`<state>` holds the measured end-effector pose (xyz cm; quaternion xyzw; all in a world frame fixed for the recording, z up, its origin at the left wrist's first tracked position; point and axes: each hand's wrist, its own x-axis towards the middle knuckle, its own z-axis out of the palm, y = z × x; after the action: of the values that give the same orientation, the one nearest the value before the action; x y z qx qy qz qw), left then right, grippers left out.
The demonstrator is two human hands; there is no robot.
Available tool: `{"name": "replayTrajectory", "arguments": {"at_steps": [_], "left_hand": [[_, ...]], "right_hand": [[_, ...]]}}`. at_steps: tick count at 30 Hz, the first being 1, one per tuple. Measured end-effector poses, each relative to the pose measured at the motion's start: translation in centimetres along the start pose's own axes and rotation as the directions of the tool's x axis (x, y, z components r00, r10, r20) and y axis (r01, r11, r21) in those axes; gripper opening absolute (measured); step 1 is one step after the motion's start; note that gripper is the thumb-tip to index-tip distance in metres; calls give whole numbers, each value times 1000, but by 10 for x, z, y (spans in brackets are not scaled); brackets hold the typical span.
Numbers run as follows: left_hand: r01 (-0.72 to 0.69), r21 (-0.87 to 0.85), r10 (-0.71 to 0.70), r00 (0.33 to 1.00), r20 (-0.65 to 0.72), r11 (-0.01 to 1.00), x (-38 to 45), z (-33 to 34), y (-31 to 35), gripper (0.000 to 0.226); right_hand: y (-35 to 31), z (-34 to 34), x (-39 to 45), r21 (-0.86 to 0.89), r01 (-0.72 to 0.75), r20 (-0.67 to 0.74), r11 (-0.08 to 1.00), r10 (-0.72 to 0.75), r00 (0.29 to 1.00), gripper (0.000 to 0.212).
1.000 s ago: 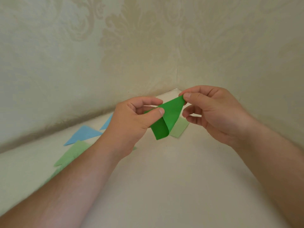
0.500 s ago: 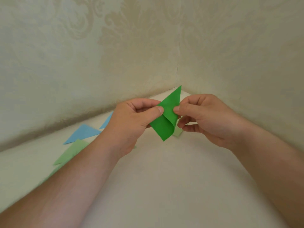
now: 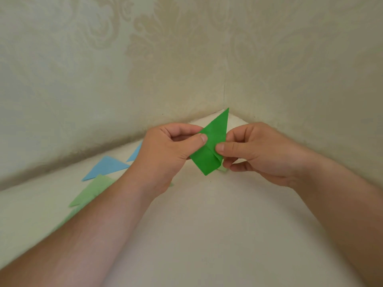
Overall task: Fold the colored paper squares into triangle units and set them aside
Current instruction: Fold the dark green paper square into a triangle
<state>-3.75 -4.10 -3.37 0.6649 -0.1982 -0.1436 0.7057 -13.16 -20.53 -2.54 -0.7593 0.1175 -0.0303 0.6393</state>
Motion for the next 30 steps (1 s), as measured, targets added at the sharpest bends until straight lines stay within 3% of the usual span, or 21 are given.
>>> {"name": "replayTrajectory", "arguments": {"at_steps": [23,30], "left_hand": [[28,-187,-41,997,-67,982,6,-3,0,8],[-18,-88,15,999,-34,996,4,-2,-3,13]], "right_hand": [[4,1,2,-102,69,16,992,-68,998,18],[1,-3,1,-34,44,-30,998,-45,999,9]]}}
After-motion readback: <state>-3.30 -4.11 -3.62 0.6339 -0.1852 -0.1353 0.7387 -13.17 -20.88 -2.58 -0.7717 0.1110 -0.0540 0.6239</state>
